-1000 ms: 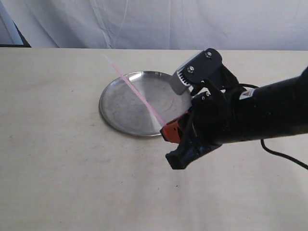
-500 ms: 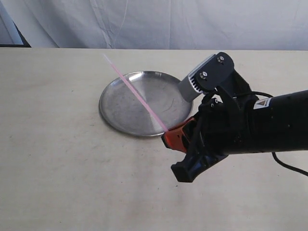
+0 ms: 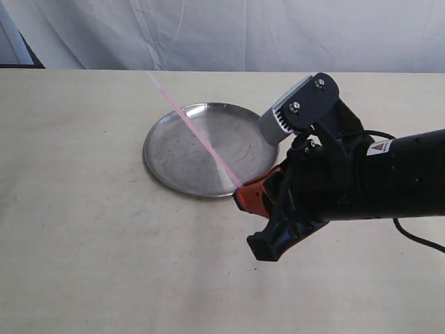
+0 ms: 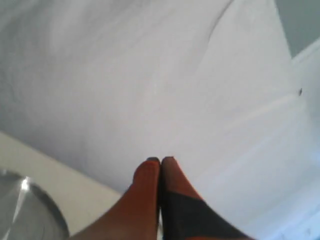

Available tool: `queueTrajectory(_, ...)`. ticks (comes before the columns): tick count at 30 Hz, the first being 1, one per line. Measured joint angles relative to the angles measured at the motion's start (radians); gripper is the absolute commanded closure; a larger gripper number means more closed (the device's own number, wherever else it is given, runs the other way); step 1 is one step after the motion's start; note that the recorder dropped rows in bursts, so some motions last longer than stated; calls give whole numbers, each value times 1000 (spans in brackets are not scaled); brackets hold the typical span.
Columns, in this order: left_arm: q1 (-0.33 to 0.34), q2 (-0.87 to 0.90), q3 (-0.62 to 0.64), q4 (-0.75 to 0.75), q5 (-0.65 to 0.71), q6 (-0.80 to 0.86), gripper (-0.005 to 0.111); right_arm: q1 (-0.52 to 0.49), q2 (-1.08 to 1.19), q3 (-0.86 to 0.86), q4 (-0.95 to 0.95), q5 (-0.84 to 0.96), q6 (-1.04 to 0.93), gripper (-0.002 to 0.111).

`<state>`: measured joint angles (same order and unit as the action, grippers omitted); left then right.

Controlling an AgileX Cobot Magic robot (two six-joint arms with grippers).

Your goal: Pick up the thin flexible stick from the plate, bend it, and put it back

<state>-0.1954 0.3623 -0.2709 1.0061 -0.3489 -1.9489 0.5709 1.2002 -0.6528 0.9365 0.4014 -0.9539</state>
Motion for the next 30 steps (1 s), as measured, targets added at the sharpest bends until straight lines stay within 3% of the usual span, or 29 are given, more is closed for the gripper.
queueTrajectory(2, -17, 194, -33, 145, -137, -102, 103, 0, 0, 0, 21, 2, -24, 109)
queueTrajectory(4, -17, 355, -60, 194, -258, -118, 89, 0, 0, 0, 29, 6, -32, 109)
queueTrajectory(7, -17, 546, -89, 208, -375, -84, 54, 0, 0, 0, 31, 10, -34, 109)
queueTrajectory(9, -17, 622, -106, 199, -446, -35, 44, 0, 0, 0, 44, 13, -34, 109)
queueTrajectory(13, -17, 695, -145, 193, -522, 6, 43, 0, 0, 0, 100, 16, -37, 109)
queueTrajectory(23, -17, 701, -156, 148, -522, 76, 43, 8, 44, 0, 244, 53, -148, 109)
queueTrajectory(30, -17, 701, -156, 146, -515, 89, 43, 77, 84, 0, 365, 58, -266, 109)
